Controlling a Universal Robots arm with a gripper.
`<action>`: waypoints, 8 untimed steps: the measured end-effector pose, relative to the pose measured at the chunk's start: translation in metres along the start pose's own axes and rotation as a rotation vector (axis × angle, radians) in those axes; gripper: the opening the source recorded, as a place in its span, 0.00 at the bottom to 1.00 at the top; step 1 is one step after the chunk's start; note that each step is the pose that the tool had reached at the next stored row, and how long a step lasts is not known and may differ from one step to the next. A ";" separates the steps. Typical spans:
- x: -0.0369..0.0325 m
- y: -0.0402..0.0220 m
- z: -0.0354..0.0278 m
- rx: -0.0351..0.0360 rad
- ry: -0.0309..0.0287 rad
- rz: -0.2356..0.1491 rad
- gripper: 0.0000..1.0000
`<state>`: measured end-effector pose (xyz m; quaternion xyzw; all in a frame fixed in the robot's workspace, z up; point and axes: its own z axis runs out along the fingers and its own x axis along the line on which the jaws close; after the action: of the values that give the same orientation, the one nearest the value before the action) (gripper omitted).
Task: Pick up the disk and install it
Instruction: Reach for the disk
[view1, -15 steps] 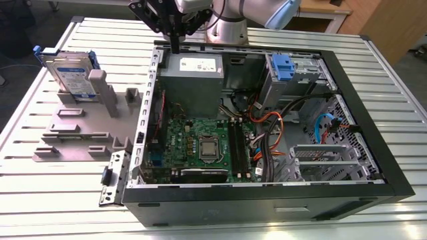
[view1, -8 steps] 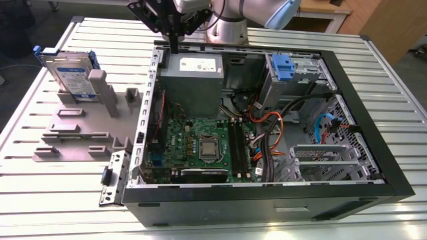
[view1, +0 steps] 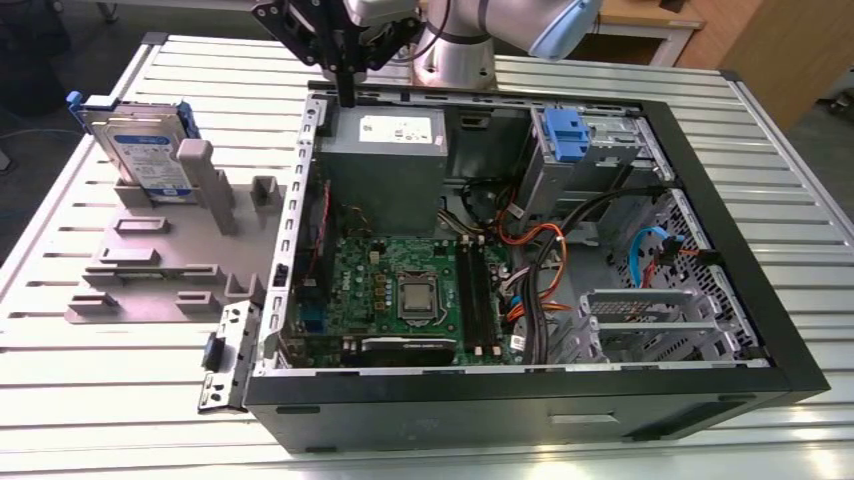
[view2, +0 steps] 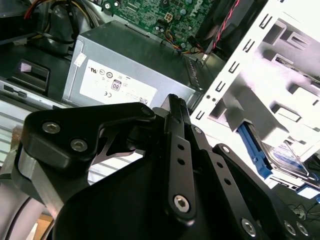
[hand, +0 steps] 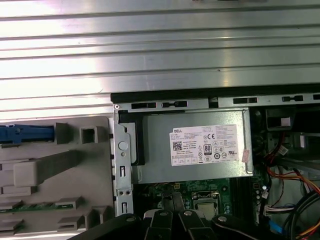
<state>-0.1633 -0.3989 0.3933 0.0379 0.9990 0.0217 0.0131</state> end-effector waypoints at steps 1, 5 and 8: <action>0.0002 0.0000 0.0000 0.0000 0.0000 0.000 0.11; 0.0012 -0.0001 0.0000 0.0001 0.0000 0.000 0.11; 0.0019 -0.0001 -0.0001 0.0001 0.0000 0.000 0.11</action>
<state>-0.1652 -0.3989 0.3933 0.0379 0.9990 0.0217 0.0131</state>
